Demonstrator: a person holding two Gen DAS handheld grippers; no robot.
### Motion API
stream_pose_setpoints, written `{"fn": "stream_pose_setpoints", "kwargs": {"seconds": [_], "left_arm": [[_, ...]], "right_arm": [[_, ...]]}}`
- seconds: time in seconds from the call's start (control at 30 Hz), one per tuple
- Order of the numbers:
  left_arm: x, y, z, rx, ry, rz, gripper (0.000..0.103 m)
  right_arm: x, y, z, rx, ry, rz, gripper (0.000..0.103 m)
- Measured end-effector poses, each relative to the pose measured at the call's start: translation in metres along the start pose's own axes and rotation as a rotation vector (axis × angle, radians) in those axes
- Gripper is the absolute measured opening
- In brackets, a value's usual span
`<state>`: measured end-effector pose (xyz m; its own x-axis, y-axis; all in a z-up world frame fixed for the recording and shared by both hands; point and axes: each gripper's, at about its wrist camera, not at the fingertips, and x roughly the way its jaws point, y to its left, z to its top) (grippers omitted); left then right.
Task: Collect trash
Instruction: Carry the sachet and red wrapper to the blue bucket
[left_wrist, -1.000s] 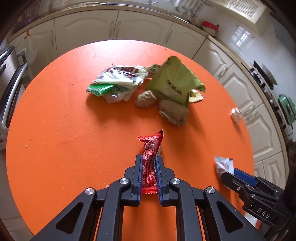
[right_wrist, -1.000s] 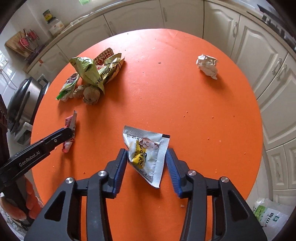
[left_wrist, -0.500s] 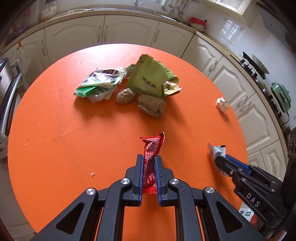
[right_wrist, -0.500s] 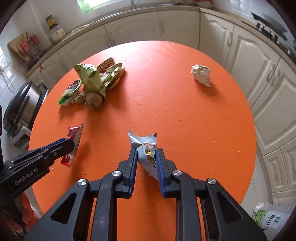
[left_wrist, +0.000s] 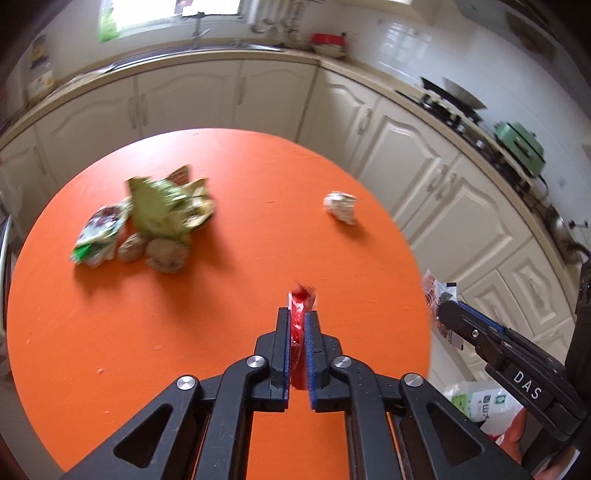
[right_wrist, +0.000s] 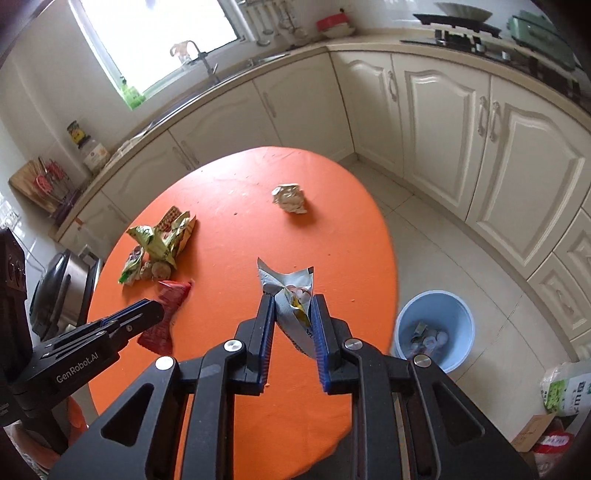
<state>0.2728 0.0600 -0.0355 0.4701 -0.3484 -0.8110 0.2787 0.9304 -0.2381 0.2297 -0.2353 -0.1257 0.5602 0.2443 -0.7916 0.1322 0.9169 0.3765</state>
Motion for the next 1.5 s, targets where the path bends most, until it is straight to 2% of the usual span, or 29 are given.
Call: {"fn": "stream_pose_setpoints", "kwargs": {"seconds": [0.17,0.23,0.3,0.37,0.4,0.43,0.5,0.6,0.67,0.7,0.73,0.83,0.9,1.03,1.23,1.5], "left_arm": [[0.017,-0.045,0.006,0.077,0.026,-0.062,0.002],[0.023,-0.048,0.008,0.069,0.031,-0.077,0.003],[0.027,-0.044,0.011,0.05,0.037,-0.059,0.006],[0.033,-0.036,0.013,0.041,0.042,-0.025,0.014],[0.035,-0.032,0.011,0.036,0.046,-0.007,0.024],[0.038,-0.029,0.009,0.026,0.062,0.011,0.038],[0.048,-0.022,0.005,0.002,0.1,0.017,0.052],[0.061,-0.021,0.0,-0.012,0.132,0.038,0.052],[0.069,-0.023,0.0,0.007,0.113,0.074,0.05],[0.075,-0.024,0.001,0.021,0.108,0.097,0.045],[0.08,-0.025,-0.002,0.023,0.117,0.1,0.031],[0.09,-0.028,-0.011,0.028,0.149,0.028,0.02],[0.092,-0.036,-0.011,0.065,0.129,0.059,0.013],[0.095,-0.046,-0.011,0.083,0.123,0.072,0.007],[0.088,-0.064,-0.009,0.117,0.1,0.07,0.006],[0.079,-0.125,-0.002,0.239,0.044,0.048,0.006]], "right_arm": [[-0.025,-0.045,0.0,0.074,-0.044,-0.043,0.02],[-0.032,-0.058,-0.003,0.091,-0.044,-0.06,0.02],[-0.037,-0.07,-0.007,0.105,-0.045,-0.072,0.02],[-0.038,-0.077,-0.01,0.122,-0.043,-0.078,0.02],[-0.037,-0.08,-0.012,0.128,-0.042,-0.079,0.02],[-0.036,-0.08,-0.013,0.13,-0.04,-0.077,0.02],[-0.033,-0.08,-0.015,0.128,-0.028,-0.07,0.02],[-0.026,-0.076,-0.017,0.117,-0.008,-0.059,0.02],[-0.021,-0.074,-0.018,0.114,0.005,-0.048,0.02],[-0.019,-0.074,-0.018,0.116,0.011,-0.039,0.02],[-0.017,-0.074,-0.018,0.121,0.018,-0.025,0.02],[-0.015,-0.072,-0.019,0.116,0.025,-0.02,0.02],[-0.013,-0.072,-0.018,0.12,0.029,-0.014,0.02],[-0.01,-0.075,-0.017,0.125,0.036,-0.015,0.02],[-0.012,-0.083,-0.019,0.142,0.037,-0.009,0.02],[-0.032,-0.116,-0.017,0.197,-0.009,-0.028,0.02]]}}
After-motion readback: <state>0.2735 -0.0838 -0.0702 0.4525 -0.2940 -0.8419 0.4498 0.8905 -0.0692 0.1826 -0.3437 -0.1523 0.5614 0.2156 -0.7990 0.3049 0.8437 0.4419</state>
